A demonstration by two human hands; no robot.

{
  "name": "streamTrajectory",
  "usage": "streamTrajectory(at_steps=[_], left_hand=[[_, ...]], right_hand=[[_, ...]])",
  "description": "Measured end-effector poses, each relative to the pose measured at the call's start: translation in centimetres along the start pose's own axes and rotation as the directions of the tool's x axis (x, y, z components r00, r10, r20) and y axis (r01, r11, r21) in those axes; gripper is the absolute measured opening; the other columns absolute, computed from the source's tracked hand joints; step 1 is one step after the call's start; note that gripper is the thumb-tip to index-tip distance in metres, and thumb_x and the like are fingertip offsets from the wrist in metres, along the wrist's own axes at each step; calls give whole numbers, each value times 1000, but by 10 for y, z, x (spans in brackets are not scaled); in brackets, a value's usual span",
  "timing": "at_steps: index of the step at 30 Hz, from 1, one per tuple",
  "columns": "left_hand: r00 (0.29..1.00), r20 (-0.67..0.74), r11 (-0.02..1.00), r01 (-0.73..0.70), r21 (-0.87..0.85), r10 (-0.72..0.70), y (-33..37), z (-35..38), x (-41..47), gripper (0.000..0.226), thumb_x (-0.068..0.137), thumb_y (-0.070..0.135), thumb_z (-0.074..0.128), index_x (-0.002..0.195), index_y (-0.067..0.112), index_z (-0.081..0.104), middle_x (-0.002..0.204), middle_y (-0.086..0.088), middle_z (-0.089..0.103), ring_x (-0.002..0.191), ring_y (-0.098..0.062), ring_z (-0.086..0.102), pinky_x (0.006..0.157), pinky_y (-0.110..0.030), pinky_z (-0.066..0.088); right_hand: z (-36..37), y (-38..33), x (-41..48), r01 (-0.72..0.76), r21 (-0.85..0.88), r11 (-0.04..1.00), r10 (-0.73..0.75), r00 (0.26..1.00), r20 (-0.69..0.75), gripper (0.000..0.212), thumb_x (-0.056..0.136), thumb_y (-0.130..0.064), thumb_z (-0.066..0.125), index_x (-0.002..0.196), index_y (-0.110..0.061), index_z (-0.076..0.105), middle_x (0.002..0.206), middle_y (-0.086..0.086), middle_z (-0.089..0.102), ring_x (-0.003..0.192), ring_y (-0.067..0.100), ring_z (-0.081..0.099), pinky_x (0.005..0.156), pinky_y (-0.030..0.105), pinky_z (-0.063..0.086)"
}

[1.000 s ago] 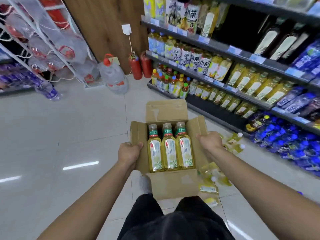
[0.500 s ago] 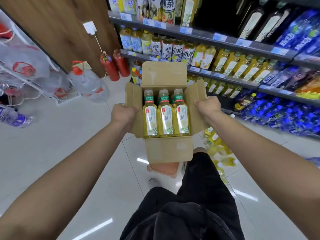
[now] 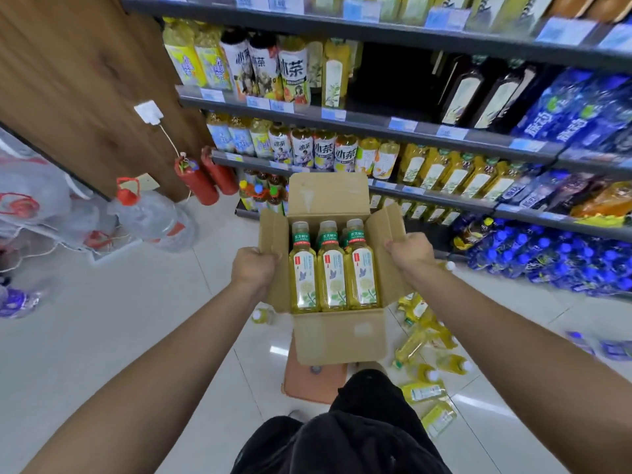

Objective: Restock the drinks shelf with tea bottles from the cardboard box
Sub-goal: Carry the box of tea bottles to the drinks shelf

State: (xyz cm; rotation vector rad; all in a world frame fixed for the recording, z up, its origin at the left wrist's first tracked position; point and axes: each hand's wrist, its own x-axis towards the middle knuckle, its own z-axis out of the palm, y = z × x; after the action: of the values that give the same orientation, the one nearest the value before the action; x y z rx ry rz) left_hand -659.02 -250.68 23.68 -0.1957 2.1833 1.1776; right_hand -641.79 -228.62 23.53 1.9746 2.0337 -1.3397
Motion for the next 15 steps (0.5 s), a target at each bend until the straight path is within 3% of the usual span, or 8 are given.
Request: streamTrajectory(at_steps=[7,11,13,15], left_hand=[[995,-18,990,97,106,-96,20,95,34,22,87,26,74,72,18,61,85,-6,68,82,-30,67,80,-43,59],[987,30,980,151,130,-156,15,154,77,14,87,26,73,75,20,67,85,-4,73,82,-28,71,79,-48,61],[984,52,975,160,155,-170,10,181,101,14,87,26,74,75,21,69,82,-2,74,80,-26,72,78,-47,62],[982,66,970,161,184,-176,1,208,130,15,87,26,73,74,21,69,82,0,73,82,-26,72,79,-46,61]], right_hand=[[-12,26,87,-81,-14,997,81,996,27,31,92,-34,62,87,-4,67,90,12,68,90,33,66,70,33,51],[-7,48,146,-153,12,988,153,988,35,34,93,-34,61,71,-8,62,77,12,65,84,35,66,54,26,40],[0,62,174,-197,46,979,196,980,21,35,92,-32,61,64,-10,59,72,11,65,77,34,65,55,28,44],[11,74,204,-225,39,974,224,974,13,31,92,-32,60,71,-10,63,77,13,67,77,33,63,64,32,47]])
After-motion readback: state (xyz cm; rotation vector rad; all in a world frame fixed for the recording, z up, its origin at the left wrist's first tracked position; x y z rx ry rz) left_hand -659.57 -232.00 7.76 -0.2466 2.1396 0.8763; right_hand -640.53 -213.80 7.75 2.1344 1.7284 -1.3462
